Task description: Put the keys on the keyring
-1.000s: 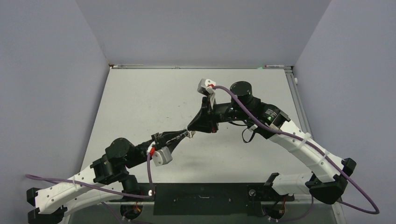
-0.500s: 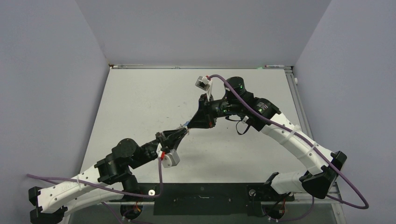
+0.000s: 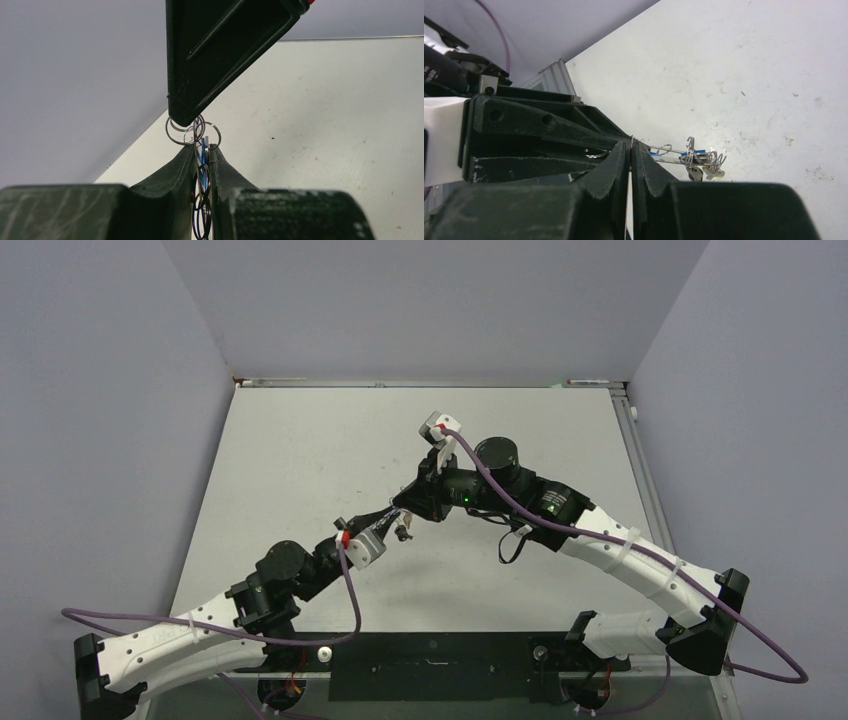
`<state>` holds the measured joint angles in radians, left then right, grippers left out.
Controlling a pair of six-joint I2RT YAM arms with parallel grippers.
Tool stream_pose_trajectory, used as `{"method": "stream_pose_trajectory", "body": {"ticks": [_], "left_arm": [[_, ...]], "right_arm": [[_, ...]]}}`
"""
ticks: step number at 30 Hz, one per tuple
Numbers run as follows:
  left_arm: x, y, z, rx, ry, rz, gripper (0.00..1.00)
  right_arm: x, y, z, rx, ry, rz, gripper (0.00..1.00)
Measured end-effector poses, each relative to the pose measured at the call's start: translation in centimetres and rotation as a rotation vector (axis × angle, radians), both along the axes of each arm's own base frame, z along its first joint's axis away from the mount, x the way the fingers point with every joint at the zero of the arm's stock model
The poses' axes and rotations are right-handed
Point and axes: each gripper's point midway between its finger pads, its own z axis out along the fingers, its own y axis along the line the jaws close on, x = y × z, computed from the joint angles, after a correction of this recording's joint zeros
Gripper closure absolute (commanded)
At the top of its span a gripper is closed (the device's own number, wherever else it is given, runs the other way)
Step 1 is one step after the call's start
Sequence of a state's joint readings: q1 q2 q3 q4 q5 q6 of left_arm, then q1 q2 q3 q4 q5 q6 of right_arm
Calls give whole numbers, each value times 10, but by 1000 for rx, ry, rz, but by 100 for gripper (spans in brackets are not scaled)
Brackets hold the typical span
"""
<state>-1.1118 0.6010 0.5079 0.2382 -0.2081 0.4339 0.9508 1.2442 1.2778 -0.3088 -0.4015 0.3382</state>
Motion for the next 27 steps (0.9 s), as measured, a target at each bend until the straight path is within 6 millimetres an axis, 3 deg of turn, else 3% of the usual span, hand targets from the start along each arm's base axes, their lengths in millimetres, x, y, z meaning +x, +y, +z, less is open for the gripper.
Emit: {"method": "stream_pose_trajectory", "body": {"ticks": [3, 7, 12, 15, 21, 27], "left_arm": [[2, 0, -3, -27, 25, 9, 79], [1, 0, 0, -64, 34, 4, 56], [-8, 2, 12, -96, 6, -38, 44], [-14, 3, 18, -94, -6, -68, 44], [-29, 4, 29, -43, -21, -143, 54], [-33, 9, 36, 30, -7, -156, 55]], "right_arm": [[8, -1, -6, -1, -10, -46, 95], [15, -2, -6, 5, -26, -80, 95], [12, -7, -13, -5, -40, -79, 95], [9, -9, -20, -19, -48, -68, 95], [-1, -13, -28, -27, -76, -14, 95], [-21, -15, -21, 19, -116, 93, 95]]}}
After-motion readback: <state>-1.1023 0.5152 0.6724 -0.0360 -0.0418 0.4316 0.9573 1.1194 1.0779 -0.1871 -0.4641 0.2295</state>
